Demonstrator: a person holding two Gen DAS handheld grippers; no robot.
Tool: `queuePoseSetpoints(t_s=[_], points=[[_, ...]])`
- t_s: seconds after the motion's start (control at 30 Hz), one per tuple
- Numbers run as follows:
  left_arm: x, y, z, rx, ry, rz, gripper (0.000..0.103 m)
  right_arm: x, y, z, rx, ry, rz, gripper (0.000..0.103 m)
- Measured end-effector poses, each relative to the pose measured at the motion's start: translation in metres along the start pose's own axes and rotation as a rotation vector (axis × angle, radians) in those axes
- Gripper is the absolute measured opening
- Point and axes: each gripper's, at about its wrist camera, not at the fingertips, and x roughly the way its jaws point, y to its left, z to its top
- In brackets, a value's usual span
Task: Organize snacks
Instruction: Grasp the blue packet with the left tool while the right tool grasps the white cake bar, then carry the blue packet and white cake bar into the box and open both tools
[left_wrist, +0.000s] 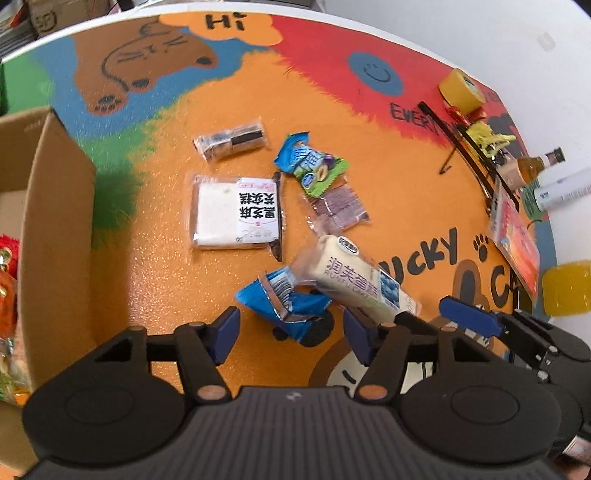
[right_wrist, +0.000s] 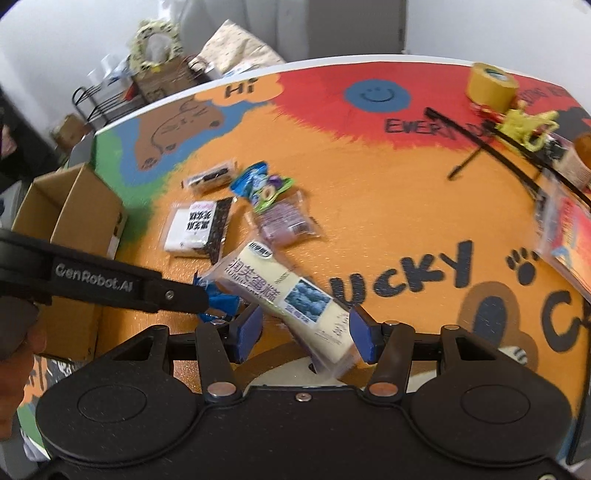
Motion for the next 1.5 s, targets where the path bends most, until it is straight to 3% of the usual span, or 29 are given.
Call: queuePoseSetpoints(t_s=[0.2,0.57,0.77,0.8,0.9,1.1,1.5], points=[[0.014,0.006,0.005,-0.058,-0.012,0.005,0.059,0.014,0.004,0.000,-0.077,0.024,0.020,0.054],[0.036,0.015,0.004,-0.105,0.027,0.026,0.058,0.031,-0.002,0.002,-0.094,0.055,0.021,0.057],[0.040,0.003,-0.002,-0.062,0.030,0.046,0.049,0.039,-0.004,0.000,-0.079,0.061,0.028,0.062],[0.040,0.001,-0.003,-0.054,0.028,0.047,0.043,0.041,-0.005,-0.001,-0.072,0.068,0.031,0.062],[0.041,-0.002,-0.007,-0.042,0.030,0.052,0.025,0.044,-0.005,-0.004,-0.055,0.099,0.025,0.049],[0.033,0.001,-0.014,-0.030,0.047,0.073,0.022,0.038,0.003,-0.009,-0.036,0.117,0.046,0.030],[-0.018,0.000,-0.020,0.016,0.005,0.069,0.022,0.005,0.003,-0.014,0.120,0.093,0.085,0.026]])
